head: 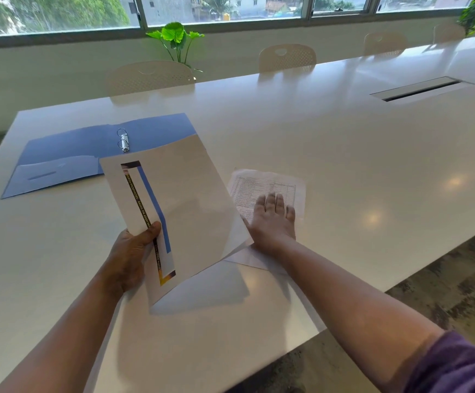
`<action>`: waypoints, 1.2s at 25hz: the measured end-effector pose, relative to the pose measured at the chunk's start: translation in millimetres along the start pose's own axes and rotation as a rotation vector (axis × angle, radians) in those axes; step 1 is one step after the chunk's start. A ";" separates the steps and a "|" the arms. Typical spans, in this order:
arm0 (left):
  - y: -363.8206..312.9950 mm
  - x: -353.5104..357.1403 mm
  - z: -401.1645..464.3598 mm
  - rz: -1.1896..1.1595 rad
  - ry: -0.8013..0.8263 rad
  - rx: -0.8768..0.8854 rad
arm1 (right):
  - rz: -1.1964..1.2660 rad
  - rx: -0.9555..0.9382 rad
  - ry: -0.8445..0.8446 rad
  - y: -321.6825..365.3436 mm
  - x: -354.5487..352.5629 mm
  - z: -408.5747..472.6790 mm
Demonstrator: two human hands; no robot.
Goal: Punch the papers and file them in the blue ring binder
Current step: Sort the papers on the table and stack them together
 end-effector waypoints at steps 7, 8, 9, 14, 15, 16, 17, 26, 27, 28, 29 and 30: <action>0.2 -1.5 0.9 0.001 -0.004 0.008 | -0.193 -0.303 -0.016 -3.3 -4.9 11.3; 0.2 -1.0 0.8 -0.001 -0.001 0.006 | -0.210 -0.349 -0.016 -5.2 -6.5 9.7; 0.3 0.2 0.4 -0.003 0.004 0.003 | -0.221 -0.385 -0.013 -7.3 -7.6 8.2; -0.3 2.8 -0.5 0.007 0.014 -0.009 | -0.082 -0.267 -0.305 -19.0 -41.2 5.8; -0.1 2.4 0.1 0.007 0.011 -0.010 | -0.024 -0.141 -0.368 -30.0 -51.5 7.7; 0.3 1.5 0.5 0.010 0.006 -0.010 | 0.027 -0.010 -0.356 -43.1 -57.0 10.8; 0.7 0.1 1.0 0.013 -0.003 -0.010 | 0.062 0.098 -0.285 -54.9 -57.6 13.4; 0.9 0.5 0.1 0.009 -0.013 -0.025 | 0.157 0.266 0.054 -80.5 -44.3 37.5; 0.8 0.7 -0.2 0.014 -0.022 -0.023 | 0.174 0.275 0.064 -81.4 -44.5 37.4; 0.6 0.6 -0.5 0.019 -0.031 -0.022 | 0.188 0.281 0.075 -82.1 -44.0 38.0; 0.7 0.5 -0.6 0.021 -0.037 -0.022 | 0.201 0.286 0.081 -82.9 -43.3 38.8; 0.5 0.7 -1.1 0.022 -0.041 -0.023 | 0.216 0.292 0.086 -83.6 -42.6 39.0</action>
Point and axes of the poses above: each hand's wrist, its own z-axis towards the middle knuckle, its own x-axis out of the palm, y = z × x, the point moved 8 cm from there along z, towards the middle knuckle, and after that the axes turned 12 degrees about -z, right-handed, at the moved point
